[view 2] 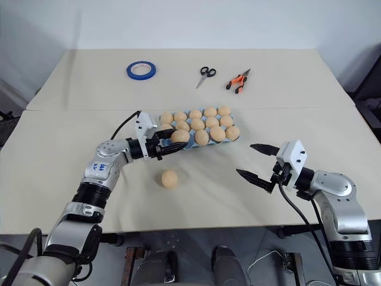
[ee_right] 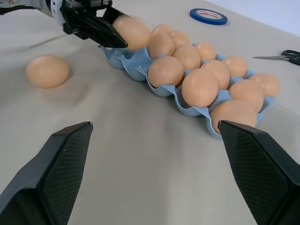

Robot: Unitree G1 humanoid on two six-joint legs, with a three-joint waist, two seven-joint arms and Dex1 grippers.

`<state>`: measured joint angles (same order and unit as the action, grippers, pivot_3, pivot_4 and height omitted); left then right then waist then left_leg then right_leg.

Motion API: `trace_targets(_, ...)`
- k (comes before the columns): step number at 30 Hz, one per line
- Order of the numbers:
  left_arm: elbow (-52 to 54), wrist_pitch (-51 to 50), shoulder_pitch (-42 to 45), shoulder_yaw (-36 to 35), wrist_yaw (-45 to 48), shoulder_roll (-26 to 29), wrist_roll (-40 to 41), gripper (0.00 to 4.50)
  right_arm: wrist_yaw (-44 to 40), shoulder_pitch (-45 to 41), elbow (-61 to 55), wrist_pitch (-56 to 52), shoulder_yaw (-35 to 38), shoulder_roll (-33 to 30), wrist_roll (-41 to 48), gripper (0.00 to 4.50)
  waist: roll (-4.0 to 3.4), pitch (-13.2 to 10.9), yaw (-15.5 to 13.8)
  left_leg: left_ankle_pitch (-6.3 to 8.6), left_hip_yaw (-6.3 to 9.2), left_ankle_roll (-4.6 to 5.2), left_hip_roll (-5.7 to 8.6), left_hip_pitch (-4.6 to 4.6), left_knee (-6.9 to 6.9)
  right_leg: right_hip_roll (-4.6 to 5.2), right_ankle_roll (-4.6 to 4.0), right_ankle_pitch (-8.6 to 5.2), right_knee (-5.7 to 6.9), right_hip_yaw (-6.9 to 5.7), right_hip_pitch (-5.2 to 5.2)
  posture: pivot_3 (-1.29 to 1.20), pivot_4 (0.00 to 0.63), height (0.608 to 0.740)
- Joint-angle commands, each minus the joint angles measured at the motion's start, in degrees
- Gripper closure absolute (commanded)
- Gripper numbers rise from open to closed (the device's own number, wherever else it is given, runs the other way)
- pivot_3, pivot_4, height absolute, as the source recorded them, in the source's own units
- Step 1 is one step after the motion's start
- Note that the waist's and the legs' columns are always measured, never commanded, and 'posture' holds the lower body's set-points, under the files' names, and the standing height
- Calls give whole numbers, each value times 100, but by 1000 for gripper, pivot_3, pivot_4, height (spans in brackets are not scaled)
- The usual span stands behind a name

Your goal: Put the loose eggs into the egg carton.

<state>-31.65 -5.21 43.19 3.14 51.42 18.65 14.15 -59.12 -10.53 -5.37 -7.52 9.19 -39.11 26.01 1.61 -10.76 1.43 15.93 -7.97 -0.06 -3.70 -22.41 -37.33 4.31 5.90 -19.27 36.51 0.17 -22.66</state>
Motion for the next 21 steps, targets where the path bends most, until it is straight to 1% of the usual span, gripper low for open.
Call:
trace_targets(1,64,196,124,-97,-3,-35,-13,269,45,-17,-230,65,148,-2,105,0,0,0,7,0,0,1,0,0,0,0,1,1,0,0,0,0,150,740)
trace_targets(2,106,214,100,-98,31,-31,0,29,47,-32,-221,62,143,-1,104,0,0,0,12,0,-2,1,0,0,0,1,1,1,0,3,0,0,150,740)
trace_targets(8,525,264,-115,-167,104,74,56,29,12,-149,-145,59,73,13,92,0,0,0,7,0,-5,0,-3,2,1,0,2,1,3,5,-1,0,150,740)
trace_targets(13,990,665,-462,-589,-35,273,187,29,-12,-161,-174,22,57,31,124,0,0,0,16,0,-7,0,-3,4,2,10,2,1,3,8,-1,0,150,740)
trace_targets(19,2034,314,-1474,-1295,-374,774,504,29,-84,-91,-211,-26,66,7,174,0,0,0,15,1,-12,-3,-12,9,6,16,2,1,6,12,-1,0,150,740)
trace_targets(21,2327,271,-1918,-1659,-554,921,625,29,-109,-95,-184,-23,53,5,173,0,0,0,22,2,-12,-2,-12,9,4,20,2,1,6,13,-1,0,150,740)
